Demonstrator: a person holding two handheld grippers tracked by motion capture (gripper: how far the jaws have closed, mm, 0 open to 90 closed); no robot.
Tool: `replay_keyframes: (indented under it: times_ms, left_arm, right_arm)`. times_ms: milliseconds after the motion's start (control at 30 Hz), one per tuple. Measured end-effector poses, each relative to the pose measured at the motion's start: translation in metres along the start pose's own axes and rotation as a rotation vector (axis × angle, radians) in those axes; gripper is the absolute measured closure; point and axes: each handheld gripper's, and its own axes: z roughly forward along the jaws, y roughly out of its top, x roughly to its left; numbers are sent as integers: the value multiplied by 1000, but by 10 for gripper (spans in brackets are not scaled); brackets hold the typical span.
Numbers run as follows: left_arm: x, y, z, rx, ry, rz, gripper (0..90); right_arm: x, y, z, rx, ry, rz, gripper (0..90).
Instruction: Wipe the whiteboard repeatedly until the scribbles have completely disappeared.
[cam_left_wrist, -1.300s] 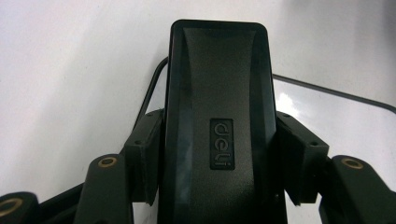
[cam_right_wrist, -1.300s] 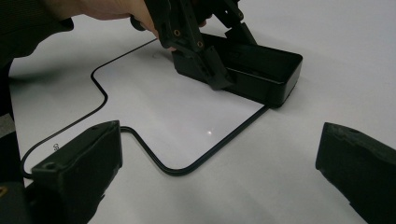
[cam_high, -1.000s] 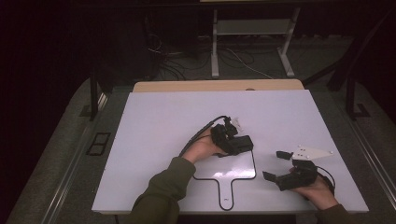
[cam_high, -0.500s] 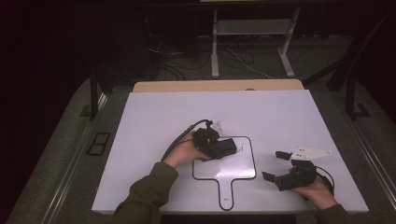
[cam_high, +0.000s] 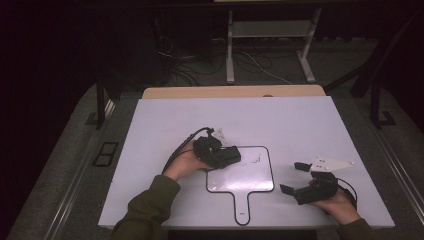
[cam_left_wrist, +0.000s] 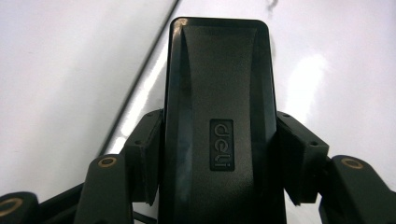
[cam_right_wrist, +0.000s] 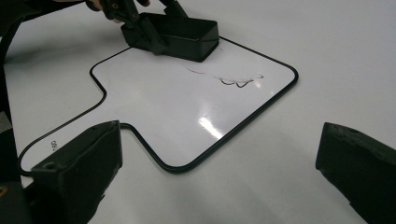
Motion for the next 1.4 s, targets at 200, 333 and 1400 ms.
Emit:
replay_keyframes:
  times_ms: [200, 333, 1400]
  left_arm:
    - [15, 1, 2, -18, 23, -44, 394]
    - [18, 2, 2, -8, 36, -30, 394]
    - [8, 5, 4, -7, 5, 2, 394]
  right_arm:
    - [-1, 0, 0, -3, 0, -1, 0]
    - [-1, 0, 0, -3, 1, -3, 0]
    - [-2, 0, -1, -3, 1, 0, 0]
